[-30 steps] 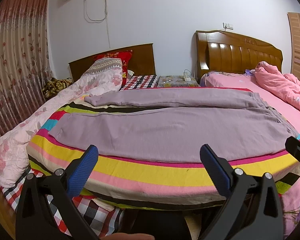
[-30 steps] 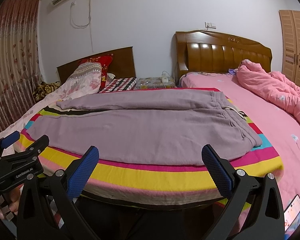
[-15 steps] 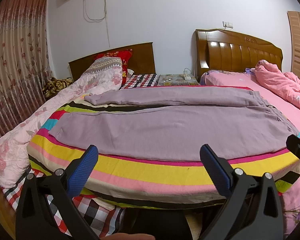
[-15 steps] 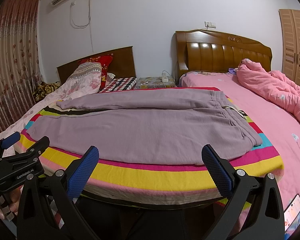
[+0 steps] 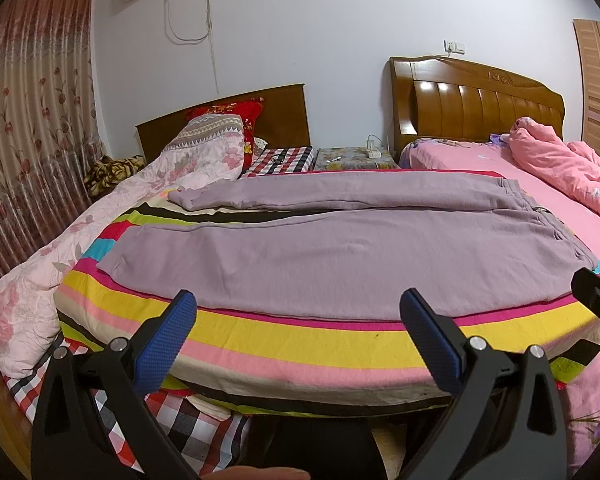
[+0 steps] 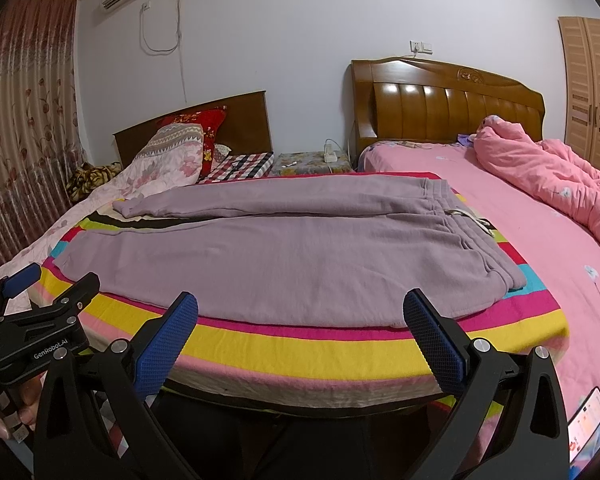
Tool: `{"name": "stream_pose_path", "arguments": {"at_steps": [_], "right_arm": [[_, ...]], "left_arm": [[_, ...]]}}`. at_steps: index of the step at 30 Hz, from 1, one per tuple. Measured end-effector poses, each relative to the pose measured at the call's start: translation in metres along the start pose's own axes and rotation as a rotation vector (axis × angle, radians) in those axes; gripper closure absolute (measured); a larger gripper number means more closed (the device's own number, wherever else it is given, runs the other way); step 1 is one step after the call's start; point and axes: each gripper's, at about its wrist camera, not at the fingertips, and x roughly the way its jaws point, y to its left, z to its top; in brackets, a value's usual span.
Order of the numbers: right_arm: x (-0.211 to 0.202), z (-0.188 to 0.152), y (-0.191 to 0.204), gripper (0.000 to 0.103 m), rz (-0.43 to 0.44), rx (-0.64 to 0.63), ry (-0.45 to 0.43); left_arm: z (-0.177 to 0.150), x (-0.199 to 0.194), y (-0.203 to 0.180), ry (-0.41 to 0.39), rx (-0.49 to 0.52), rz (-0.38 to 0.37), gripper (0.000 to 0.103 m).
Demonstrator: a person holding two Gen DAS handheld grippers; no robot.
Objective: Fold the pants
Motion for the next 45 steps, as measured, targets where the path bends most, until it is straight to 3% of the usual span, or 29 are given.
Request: {"name": "stream_pose_path", "arguments": {"at_steps": [16, 23, 26, 29, 33, 36, 37, 40, 42, 44, 45], "right_arm": [[0.017, -0.004, 0.000, 0.004, -0.001, -0.019, 0.025], [0.062, 0.018, -0.014, 0.004, -0.003, -0.043, 0.088], [0.091, 0.043, -0.033, 0.004, 0.070, -0.040, 0.110], [0.131, 0.078, -0.066, 0.004, 0.139, -0.068, 0.109], [0.219, 0.134, -0.113, 0.004, 0.186, -0.153, 0.170], [0.290, 0.171, -0.139, 0.004, 0.201, -0.175, 0.219], [0.313, 0.180, -0.146, 0.004, 0.218, -0.188, 0.233], [0.383, 0.203, -0.160, 0.004, 0.237, -0.281, 0.285], [0.427, 0.208, -0.161, 0.006, 0.251, -0.366, 0.342], [0.457, 0.209, -0.164, 0.013, 0.277, -0.401, 0.398], [0.477, 0.209, -0.164, 0.023, 0.301, -0.414, 0.436]], "left_arm": [[-0.001, 0.008, -0.001, 0.014, 0.018, -0.011, 0.001], [0.012, 0.055, -0.007, 0.086, 0.026, -0.014, 0.001], [0.024, 0.084, -0.009, 0.130, 0.032, -0.024, 0.001], [0.046, 0.112, -0.009, 0.124, 0.046, 0.031, 0.001], [0.082, 0.159, -0.004, 0.122, -0.004, 0.051, 0.001], [0.106, 0.210, 0.002, 0.228, -0.109, -0.133, 0.002], [0.112, 0.232, 0.006, 0.277, -0.186, -0.195, 0.002], [0.121, 0.274, 0.018, 0.286, -0.429, -0.349, 0.002], [0.126, 0.304, 0.015, 0.356, -0.472, -0.329, 0.002], [0.133, 0.323, 0.008, 0.366, -0.447, -0.333, 0.002], [0.136, 0.329, 0.005, 0.362, -0.433, -0.330, 0.002]]}}
